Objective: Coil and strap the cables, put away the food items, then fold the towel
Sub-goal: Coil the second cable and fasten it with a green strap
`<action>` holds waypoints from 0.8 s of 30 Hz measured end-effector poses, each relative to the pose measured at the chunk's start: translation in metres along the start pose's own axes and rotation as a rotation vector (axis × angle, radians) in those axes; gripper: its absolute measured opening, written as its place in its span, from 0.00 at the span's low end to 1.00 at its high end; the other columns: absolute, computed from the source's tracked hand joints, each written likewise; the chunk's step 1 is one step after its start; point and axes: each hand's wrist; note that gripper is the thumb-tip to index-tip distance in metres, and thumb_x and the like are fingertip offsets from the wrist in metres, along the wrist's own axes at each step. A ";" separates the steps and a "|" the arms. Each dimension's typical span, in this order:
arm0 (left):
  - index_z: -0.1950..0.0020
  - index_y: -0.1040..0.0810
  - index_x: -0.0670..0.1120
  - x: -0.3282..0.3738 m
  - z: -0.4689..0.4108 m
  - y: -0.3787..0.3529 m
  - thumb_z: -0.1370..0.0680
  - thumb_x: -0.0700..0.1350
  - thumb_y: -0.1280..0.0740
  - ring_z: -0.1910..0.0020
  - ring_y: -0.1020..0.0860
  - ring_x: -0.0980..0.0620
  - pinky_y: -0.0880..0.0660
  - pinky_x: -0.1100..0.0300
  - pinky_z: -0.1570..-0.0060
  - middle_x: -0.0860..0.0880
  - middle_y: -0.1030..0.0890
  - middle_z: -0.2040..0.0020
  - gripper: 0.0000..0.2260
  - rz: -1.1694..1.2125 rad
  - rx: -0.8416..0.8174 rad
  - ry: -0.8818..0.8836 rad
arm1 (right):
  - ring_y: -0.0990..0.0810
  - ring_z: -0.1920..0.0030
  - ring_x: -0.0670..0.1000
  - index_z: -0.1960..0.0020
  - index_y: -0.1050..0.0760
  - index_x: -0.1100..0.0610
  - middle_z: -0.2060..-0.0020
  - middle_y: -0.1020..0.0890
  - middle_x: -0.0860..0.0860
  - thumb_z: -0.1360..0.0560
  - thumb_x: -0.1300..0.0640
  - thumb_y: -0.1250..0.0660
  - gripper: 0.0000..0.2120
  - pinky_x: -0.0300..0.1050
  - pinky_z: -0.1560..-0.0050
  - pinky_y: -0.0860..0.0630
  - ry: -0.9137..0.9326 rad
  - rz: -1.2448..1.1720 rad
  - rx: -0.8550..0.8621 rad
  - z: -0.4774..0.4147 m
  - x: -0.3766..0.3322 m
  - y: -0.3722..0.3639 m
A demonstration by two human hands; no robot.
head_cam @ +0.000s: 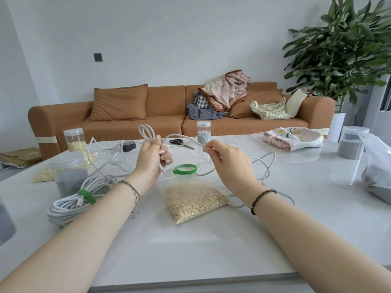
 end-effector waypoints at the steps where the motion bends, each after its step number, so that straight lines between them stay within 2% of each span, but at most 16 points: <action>1: 0.52 0.35 0.45 -0.002 0.004 -0.003 0.13 0.45 0.45 0.76 0.38 0.56 0.35 0.64 0.75 0.53 0.36 0.72 0.08 -0.017 -0.052 0.031 | 0.26 0.65 0.56 0.50 0.26 0.53 0.67 0.24 0.49 0.15 0.49 0.43 0.11 0.51 0.66 0.28 -0.014 -0.013 0.012 -0.001 0.001 0.001; 5: 0.55 0.35 0.49 -0.002 0.014 -0.013 0.13 0.49 0.45 0.76 0.40 0.56 0.38 0.64 0.76 0.53 0.40 0.73 0.11 -0.072 -0.161 0.119 | 0.29 0.68 0.54 0.52 0.27 0.53 0.69 0.26 0.48 0.16 0.51 0.42 0.10 0.49 0.68 0.32 -0.042 -0.042 0.027 0.000 0.003 0.004; 6: 0.54 0.33 0.54 -0.002 0.016 -0.015 0.14 0.52 0.45 0.76 0.42 0.56 0.40 0.64 0.76 0.53 0.42 0.72 0.10 -0.082 -0.175 0.120 | 0.29 0.69 0.54 0.52 0.27 0.53 0.70 0.26 0.47 0.16 0.51 0.42 0.10 0.48 0.69 0.33 -0.043 -0.036 0.023 0.000 0.002 0.003; 7: 0.49 0.32 0.58 0.001 0.019 -0.017 0.15 0.56 0.44 0.75 0.43 0.56 0.41 0.64 0.75 0.52 0.44 0.70 0.05 -0.089 -0.201 0.126 | 0.30 0.69 0.53 0.52 0.27 0.53 0.70 0.27 0.47 0.16 0.51 0.42 0.10 0.47 0.69 0.34 -0.041 -0.030 0.021 0.000 0.002 0.003; 9: 0.39 0.33 0.61 0.004 0.025 -0.018 0.21 0.67 0.42 0.72 0.46 0.55 0.44 0.63 0.73 0.52 0.47 0.67 0.16 -0.163 -0.248 0.137 | 0.31 0.71 0.51 0.52 0.27 0.53 0.71 0.28 0.46 0.16 0.52 0.42 0.10 0.46 0.71 0.36 -0.042 -0.023 0.022 0.000 0.001 0.002; 10: 0.41 0.32 0.63 0.004 0.026 -0.018 0.26 0.71 0.41 0.71 0.47 0.54 0.45 0.63 0.72 0.52 0.48 0.67 0.18 -0.217 -0.273 0.131 | 0.31 0.71 0.51 0.53 0.27 0.53 0.72 0.28 0.46 0.16 0.52 0.42 0.10 0.46 0.71 0.37 -0.046 -0.022 0.024 0.000 0.000 0.002; 11: 0.45 0.32 0.61 0.005 0.030 -0.020 0.29 0.73 0.40 0.71 0.47 0.54 0.46 0.63 0.73 0.52 0.47 0.67 0.21 -0.264 -0.289 0.138 | 0.31 0.71 0.52 0.53 0.27 0.54 0.72 0.28 0.47 0.16 0.51 0.42 0.11 0.46 0.71 0.36 -0.050 -0.022 0.028 0.000 0.000 0.002; 12: 0.48 0.32 0.54 0.004 0.030 -0.020 0.30 0.74 0.40 0.71 0.48 0.53 0.45 0.63 0.74 0.52 0.47 0.68 0.25 -0.337 -0.316 0.133 | 0.30 0.71 0.53 0.53 0.27 0.55 0.72 0.27 0.48 0.16 0.51 0.42 0.11 0.46 0.71 0.36 -0.054 -0.022 0.035 0.000 0.000 0.003; 14: 0.51 0.36 0.47 0.002 0.033 -0.020 0.30 0.73 0.40 0.72 0.47 0.53 0.45 0.63 0.75 0.52 0.46 0.69 0.29 -0.476 -0.357 0.125 | 0.29 0.71 0.54 0.53 0.27 0.56 0.72 0.27 0.49 0.16 0.50 0.43 0.12 0.47 0.71 0.35 -0.064 -0.023 0.048 0.000 -0.001 0.003; 18: 0.52 0.32 0.46 -0.005 0.037 -0.021 0.25 0.68 0.40 0.74 0.44 0.53 0.46 0.61 0.73 0.53 0.43 0.72 0.24 -0.617 -0.450 0.089 | 0.29 0.71 0.53 0.52 0.26 0.55 0.73 0.28 0.47 0.16 0.50 0.42 0.12 0.46 0.71 0.35 -0.089 -0.005 0.060 0.000 -0.001 0.004; 21: 0.53 0.26 0.45 -0.004 0.040 -0.023 0.26 0.71 0.46 0.74 0.45 0.53 0.46 0.61 0.71 0.51 0.43 0.71 0.30 -0.657 -0.481 0.077 | 0.29 0.70 0.53 0.52 0.26 0.54 0.73 0.28 0.46 0.16 0.50 0.42 0.11 0.47 0.70 0.35 -0.110 -0.014 0.070 0.000 -0.001 0.004; 24: 0.54 0.26 0.43 -0.005 0.040 -0.025 0.22 0.70 0.54 0.74 0.45 0.53 0.44 0.63 0.74 0.49 0.44 0.70 0.33 -0.621 -0.489 0.096 | 0.28 0.69 0.54 0.52 0.26 0.54 0.72 0.27 0.47 0.16 0.49 0.42 0.12 0.47 0.70 0.35 -0.113 -0.017 0.067 0.000 -0.001 0.003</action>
Point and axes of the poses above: each hand's wrist, its own z-axis away from the middle knuckle, its own y-axis out of the back of the hand, x = y × z
